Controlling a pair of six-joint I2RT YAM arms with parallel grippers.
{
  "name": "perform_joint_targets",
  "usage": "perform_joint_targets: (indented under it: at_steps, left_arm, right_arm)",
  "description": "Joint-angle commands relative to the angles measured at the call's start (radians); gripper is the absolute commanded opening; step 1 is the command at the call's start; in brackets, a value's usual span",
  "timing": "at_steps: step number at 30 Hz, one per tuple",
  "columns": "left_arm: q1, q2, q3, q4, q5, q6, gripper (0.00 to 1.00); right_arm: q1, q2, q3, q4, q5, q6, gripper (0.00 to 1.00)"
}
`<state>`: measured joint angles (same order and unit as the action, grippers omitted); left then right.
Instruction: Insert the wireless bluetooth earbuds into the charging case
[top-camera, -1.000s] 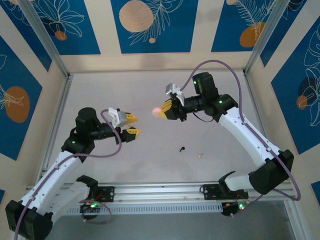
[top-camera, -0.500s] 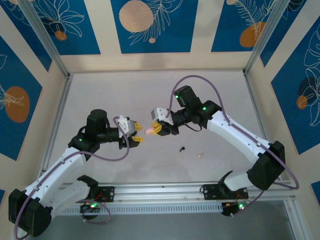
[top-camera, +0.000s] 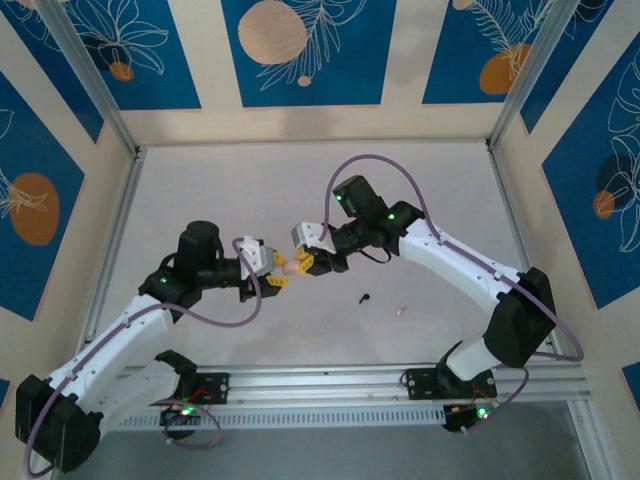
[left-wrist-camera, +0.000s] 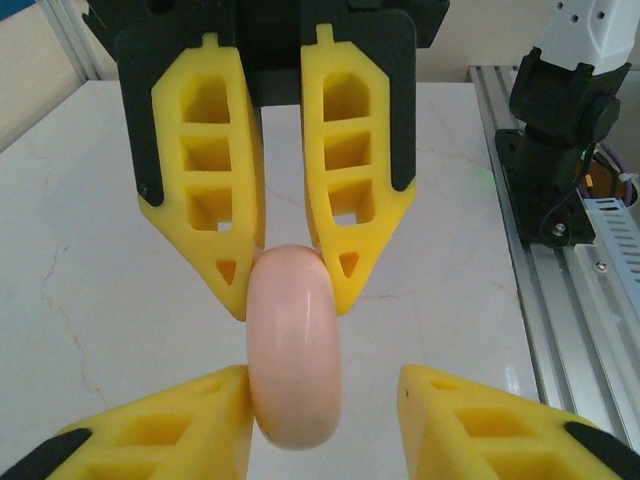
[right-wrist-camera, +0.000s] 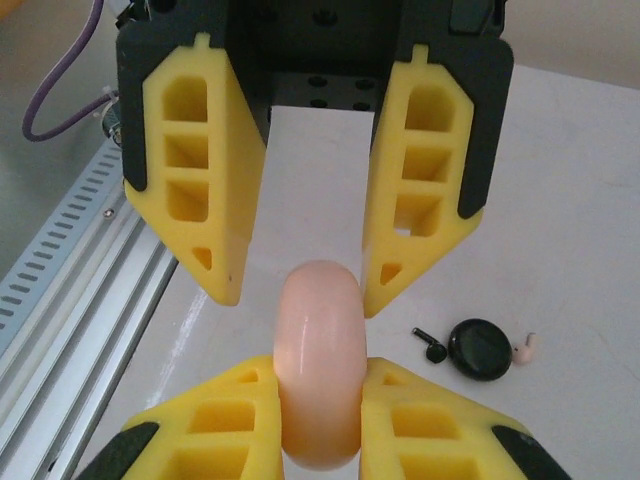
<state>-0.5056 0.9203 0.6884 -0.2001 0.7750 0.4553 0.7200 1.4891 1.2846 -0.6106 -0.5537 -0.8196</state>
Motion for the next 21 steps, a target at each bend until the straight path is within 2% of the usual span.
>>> perform_joint_targets:
  at_steps: [1,6,11,16,21]
  left_arm:
    - [-0.017,0.010,0.006,-0.024,-0.004,0.019,0.41]
    - [-0.020,0.021,0.005,-0.008,0.001,0.006,0.41]
    - [-0.022,0.030,0.011,0.004,0.011,-0.003,0.33]
    - [-0.023,0.013,0.004,0.016,0.012,-0.013,0.35]
    - [-0.023,0.000,0.002,0.023,0.007,-0.021,0.26]
  right_arm:
    - [0.006,-0.012,0.029,0.026,-0.047,0.000,0.13]
    - [-0.002,-0.028,0.009,0.062,-0.089,0.020,0.13]
    - [-0.002,-0.029,0.004,0.068,-0.096,0.023,0.13]
    - [-0.002,-0.027,0.003,0.060,-0.081,0.018,0.13]
    - [-0.002,-0.024,0.001,0.059,-0.077,0.021,0.13]
